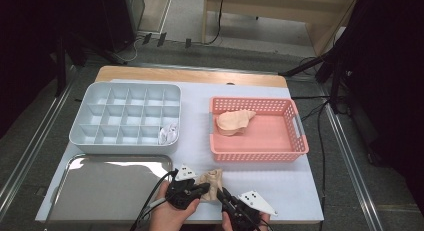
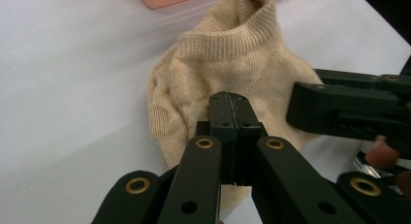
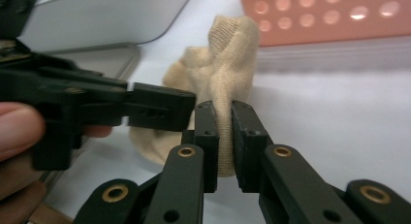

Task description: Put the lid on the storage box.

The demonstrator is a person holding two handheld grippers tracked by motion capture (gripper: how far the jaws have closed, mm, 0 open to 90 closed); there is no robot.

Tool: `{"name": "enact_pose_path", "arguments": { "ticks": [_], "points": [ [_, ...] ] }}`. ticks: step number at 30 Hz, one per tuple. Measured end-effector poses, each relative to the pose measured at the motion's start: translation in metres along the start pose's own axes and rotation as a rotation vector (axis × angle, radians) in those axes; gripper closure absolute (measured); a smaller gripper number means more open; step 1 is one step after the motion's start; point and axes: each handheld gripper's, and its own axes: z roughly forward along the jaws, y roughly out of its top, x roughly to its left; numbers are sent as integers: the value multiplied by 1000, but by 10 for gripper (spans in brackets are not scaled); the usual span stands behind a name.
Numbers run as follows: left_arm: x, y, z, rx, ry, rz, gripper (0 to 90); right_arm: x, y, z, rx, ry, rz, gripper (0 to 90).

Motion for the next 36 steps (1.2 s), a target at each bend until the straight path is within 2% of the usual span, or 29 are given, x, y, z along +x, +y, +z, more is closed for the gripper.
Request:
{"name": "enact_pose_path", "arguments": {
  "ticks": [2, 3, 5, 10, 11, 14, 18, 21, 24, 25, 27, 29, 30, 32, 34, 36],
  "points": [
    [0, 0, 1, 6, 3, -7, 900, 4, 1, 0, -9, 24, -18, 836],
    [4, 1, 2, 10, -16, -27, 900, 6, 1, 0, -15, 35, -23, 837],
    [5, 1, 1, 14, -27, -36, 900, 11, 1, 0, -20, 45, -41, 837],
    [10, 1, 0, 19, -60, -50, 900, 19, -1, 4, -28, 47, -61, 835],
    [12, 2, -1, 24, -72, -66, 900, 21, -2, 5, -33, 44, -75, 835],
    [20, 4, -13, -6, -62, -77, 819, 26, -3, 7, -24, 35, -108, 833],
    [30, 8, -29, -51, -59, -103, 795, 31, -5, 13, -4, 28, -129, 831],
    [35, 9, -34, -74, -82, -128, 779, 35, -5, 15, -1, 17, -148, 830],
    [34, 9, -39, -116, -104, -147, 731, 35, -4, 16, -1, 13, -152, 826],
    [33, 10, -39, -125, -127, -146, 698, 35, -4, 16, 2, 10, -151, 824],
    [28, 11, -37, -122, -143, -141, 598, 35, -5, 17, 2, 10, -148, 816],
    [24, 13, -32, -98, -132, -129, 509, 35, -5, 19, 5, 17, -149, 801],
    [23, 14, -28, -87, -108, -124, 492, 35, -5, 19, 10, 20, -144, 794],
    [25, 14, -25, -83, -89, -132, 565, 35, -5, 19, 11, 36, -154, 761],
    [30, 13, -23, -75, -91, -138, 652, 33, -5, 16, 14, 55, -143, 709],
    [33, 11, -23, -67, -96, -144, 711, 31, -4, 7, 13, 73, -125, 694]
  ]
}}
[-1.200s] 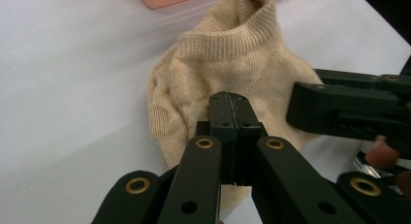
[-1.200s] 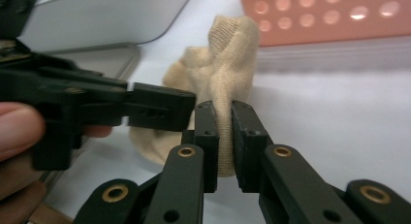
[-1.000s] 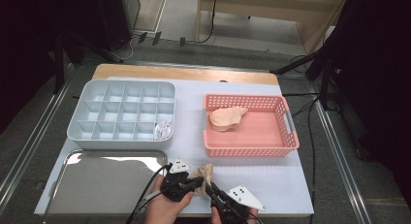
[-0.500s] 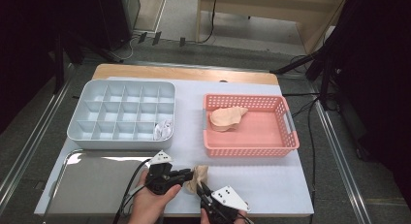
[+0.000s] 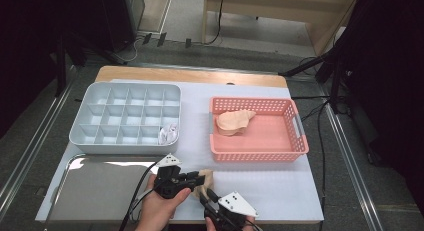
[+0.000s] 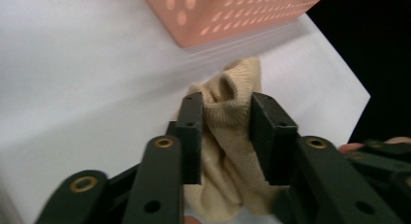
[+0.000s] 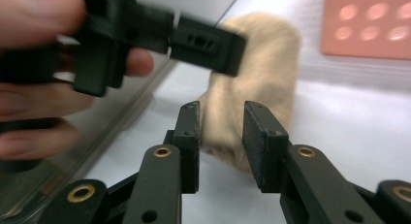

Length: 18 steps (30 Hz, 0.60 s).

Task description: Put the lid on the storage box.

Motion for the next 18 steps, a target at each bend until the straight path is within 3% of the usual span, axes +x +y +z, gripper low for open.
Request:
{"name": "enact_pose_path", "arguments": {
  "ticks": [5, 8, 10, 12, 15, 18],
  "points": [
    [9, -4, -1, 20, 18, -4, 775, -10, 6, -21, -89, -8, 42, 792],
    [11, -6, -1, 31, 34, -17, 719, -8, 4, -8, -42, -6, 35, 791],
    [12, -7, -1, 25, 64, -29, 584, -5, 0, 2, 4, -23, 13, 792],
    [13, -6, -1, 33, 63, -61, 490, -4, -2, 8, 24, -26, 8, 795],
    [14, -7, 2, 41, 43, -87, 397, -6, -4, 9, 33, -32, -4, 800],
    [15, -7, 7, 45, -9, -103, 425, -9, -7, 8, 39, -40, 1, 814]
  ]
}}
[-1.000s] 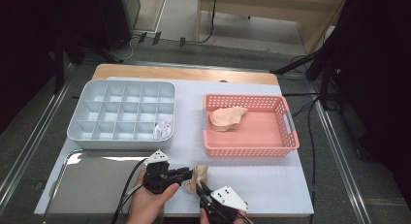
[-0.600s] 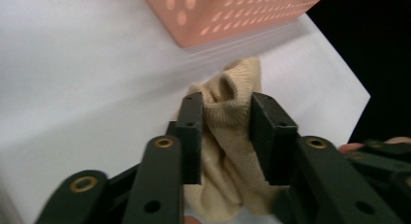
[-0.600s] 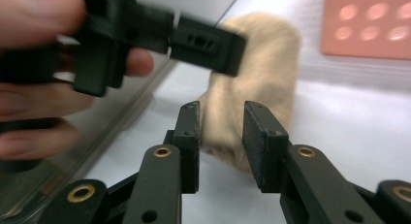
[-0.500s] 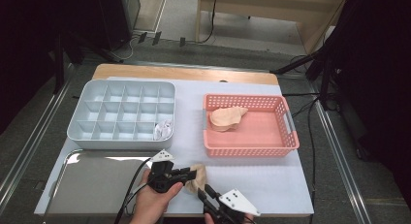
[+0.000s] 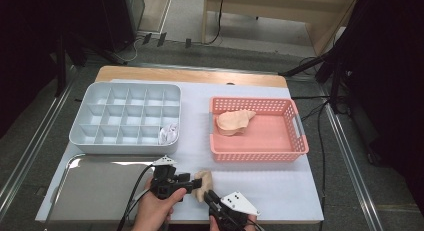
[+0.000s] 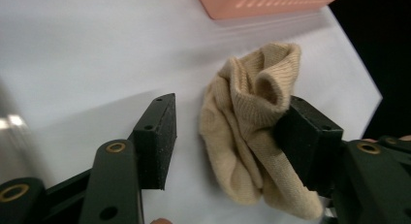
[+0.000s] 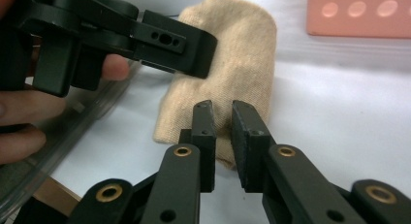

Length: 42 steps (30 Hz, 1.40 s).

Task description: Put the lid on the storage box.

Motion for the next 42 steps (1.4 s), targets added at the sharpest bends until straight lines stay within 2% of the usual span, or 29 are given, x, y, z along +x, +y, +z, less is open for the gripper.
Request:
{"name": "enact_pose_path", "arguments": {
  "ticks": [2, 5, 6, 7, 9, 11, 14, 17, 18, 19, 22, 29, 33, 37, 42],
  "points": [
    [-2, -1, 2, -5, -8, -9, 433, -2, -1, 0, 5, -8, -3, 840],
    [-3, -2, 5, 11, -42, -28, 473, -5, -3, 1, 3, -4, 10, 847],
    [-3, -2, 6, 12, -39, -21, 481, -5, -2, 1, 4, 0, 5, 850],
    [-3, -2, 6, 12, -32, -13, 502, -6, -2, 2, 9, 3, 7, 851],
    [-3, -2, 7, 19, -50, -29, 566, -8, 0, 2, 13, 19, -1, 846],
    [-4, -1, 6, 19, -58, -16, 694, -13, 3, 1, 28, 41, 22, 793],
    [-5, -4, 3, 5, -62, 4, 736, -20, 6, -3, 24, 45, 37, 734],
    [-2, -8, 0, -8, -73, 10, 752, -28, 8, -7, 35, 27, 43, 701],
    [-1, -10, 0, -26, -79, -2, 757, -39, 11, -12, 12, 16, 42, 682],
    [-1, -13, -1, -45, -81, 2, 759, -44, 12, -15, 4, 9, 46, 677],
    [-3, -15, -4, -57, -84, 22, 765, -59, 15, -20, -24, -7, 56, 661],
    [-6, -11, -24, -108, -102, 67, 767, -80, 25, -32, -85, -30, 64, 625],
    [1, -8, -35, -132, -92, 72, 767, -90, 29, -35, -107, -45, 76, 612],
    [8, -7, -49, -167, -55, 102, 767, -98, 33, -36, -110, -62, 71, 601],
    [13, -6, -60, -198, -33, 111, 766, -111, 35, -42, -125, -83, 93, 597]
  ]
}}
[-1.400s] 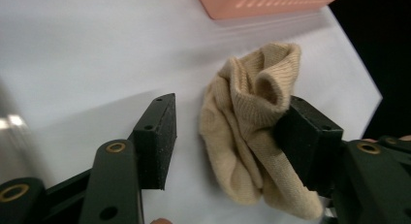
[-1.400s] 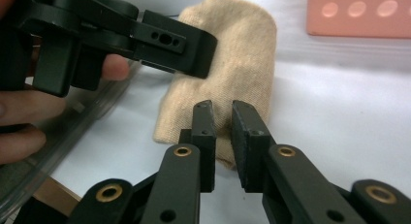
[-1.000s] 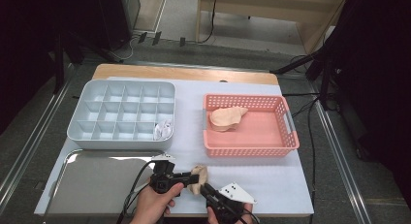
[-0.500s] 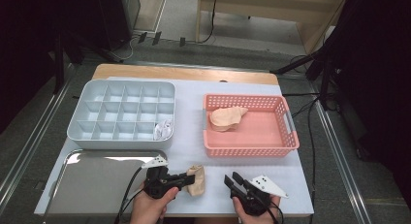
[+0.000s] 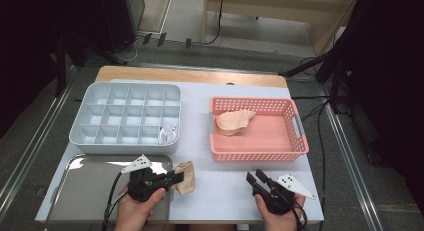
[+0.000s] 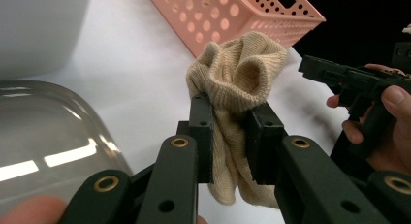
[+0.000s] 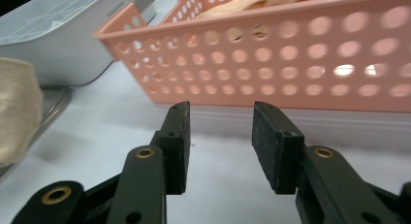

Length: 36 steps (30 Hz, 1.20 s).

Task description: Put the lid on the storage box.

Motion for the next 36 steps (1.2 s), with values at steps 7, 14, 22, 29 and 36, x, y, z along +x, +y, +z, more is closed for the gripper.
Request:
{"name": "enact_pose_path", "arguments": {
  "ticks": [7, 14, 22, 29, 36],
  "points": [
    [7, 6, -17, -46, 27, 0, 766, -21, 5, -9, -29, -30, 32, 596],
    [10, 12, -30, -75, 39, 12, 766, -26, 7, -15, -36, -41, 41, 594],
    [14, 17, -39, -98, 45, 18, 765, -24, 5, -11, -24, -35, 44, 588],
    [16, 23, -52, -131, 47, 12, 765, -24, 5, -13, -25, -39, 46, 577],
    [18, 28, -61, -157, 60, 16, 765, -24, 6, -13, -42, -31, 41, 581]
  ]
}}
